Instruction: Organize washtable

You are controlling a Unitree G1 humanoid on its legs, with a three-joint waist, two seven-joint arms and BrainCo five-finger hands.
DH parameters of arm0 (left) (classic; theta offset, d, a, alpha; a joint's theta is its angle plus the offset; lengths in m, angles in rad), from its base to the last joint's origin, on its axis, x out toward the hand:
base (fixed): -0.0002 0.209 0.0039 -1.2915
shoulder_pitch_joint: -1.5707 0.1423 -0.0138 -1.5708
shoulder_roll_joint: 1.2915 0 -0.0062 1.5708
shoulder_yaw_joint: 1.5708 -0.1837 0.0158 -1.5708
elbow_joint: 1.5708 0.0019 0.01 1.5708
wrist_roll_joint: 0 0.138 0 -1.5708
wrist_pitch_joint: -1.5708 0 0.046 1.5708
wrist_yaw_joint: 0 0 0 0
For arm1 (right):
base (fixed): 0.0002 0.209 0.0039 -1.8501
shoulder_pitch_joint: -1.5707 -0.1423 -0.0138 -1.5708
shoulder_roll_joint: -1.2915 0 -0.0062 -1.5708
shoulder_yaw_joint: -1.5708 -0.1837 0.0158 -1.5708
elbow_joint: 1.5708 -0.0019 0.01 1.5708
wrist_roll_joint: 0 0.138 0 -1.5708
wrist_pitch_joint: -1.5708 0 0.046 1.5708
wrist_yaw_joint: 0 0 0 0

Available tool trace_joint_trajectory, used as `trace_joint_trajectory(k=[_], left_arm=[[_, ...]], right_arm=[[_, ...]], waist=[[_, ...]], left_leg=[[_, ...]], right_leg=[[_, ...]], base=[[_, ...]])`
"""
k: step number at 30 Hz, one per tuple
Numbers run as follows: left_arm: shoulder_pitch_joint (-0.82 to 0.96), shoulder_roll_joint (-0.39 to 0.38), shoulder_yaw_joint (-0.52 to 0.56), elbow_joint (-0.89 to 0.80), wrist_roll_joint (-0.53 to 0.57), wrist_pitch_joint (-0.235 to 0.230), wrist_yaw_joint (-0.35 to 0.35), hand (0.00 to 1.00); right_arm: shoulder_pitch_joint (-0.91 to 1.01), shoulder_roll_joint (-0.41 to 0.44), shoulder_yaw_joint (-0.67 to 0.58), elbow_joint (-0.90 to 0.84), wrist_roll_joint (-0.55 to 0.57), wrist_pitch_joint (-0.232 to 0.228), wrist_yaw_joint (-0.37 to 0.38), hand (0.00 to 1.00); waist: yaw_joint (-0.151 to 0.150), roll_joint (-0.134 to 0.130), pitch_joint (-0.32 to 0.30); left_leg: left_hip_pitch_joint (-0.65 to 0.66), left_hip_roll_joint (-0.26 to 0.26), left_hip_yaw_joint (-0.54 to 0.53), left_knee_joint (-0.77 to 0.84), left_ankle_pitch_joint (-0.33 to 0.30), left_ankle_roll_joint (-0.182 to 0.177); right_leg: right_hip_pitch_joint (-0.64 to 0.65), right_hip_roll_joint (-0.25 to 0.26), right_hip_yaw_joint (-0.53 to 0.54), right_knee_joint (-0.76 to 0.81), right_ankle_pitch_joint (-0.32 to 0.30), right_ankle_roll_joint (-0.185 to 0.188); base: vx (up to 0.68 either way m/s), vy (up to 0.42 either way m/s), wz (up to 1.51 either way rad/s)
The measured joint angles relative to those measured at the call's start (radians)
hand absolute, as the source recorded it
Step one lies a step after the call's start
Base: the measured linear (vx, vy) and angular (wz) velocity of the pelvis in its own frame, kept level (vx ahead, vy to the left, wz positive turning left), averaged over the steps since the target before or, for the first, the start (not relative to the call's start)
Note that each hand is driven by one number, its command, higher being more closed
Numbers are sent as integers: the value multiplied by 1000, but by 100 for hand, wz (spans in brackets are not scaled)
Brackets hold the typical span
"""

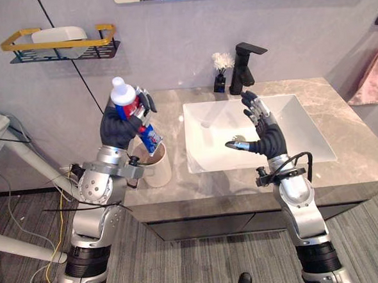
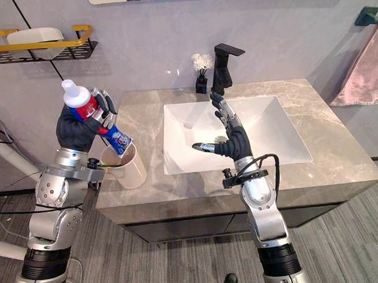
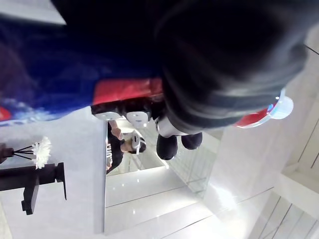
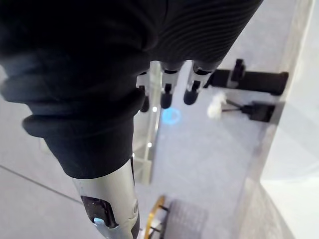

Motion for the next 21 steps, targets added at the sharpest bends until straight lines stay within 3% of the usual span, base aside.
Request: trace_joint_trajectory(k=[21], left_arm=[[0,-14,21,1,30,0,3,100]], right_arm=[[28,1,1,0,0,0,18,0]], waist=[[0,-5,3]], left_leg=[[5,0,-4,-1,0,0]], right_leg=[[6,-1,-7,0,0,0]], base=[[0,0,0]])
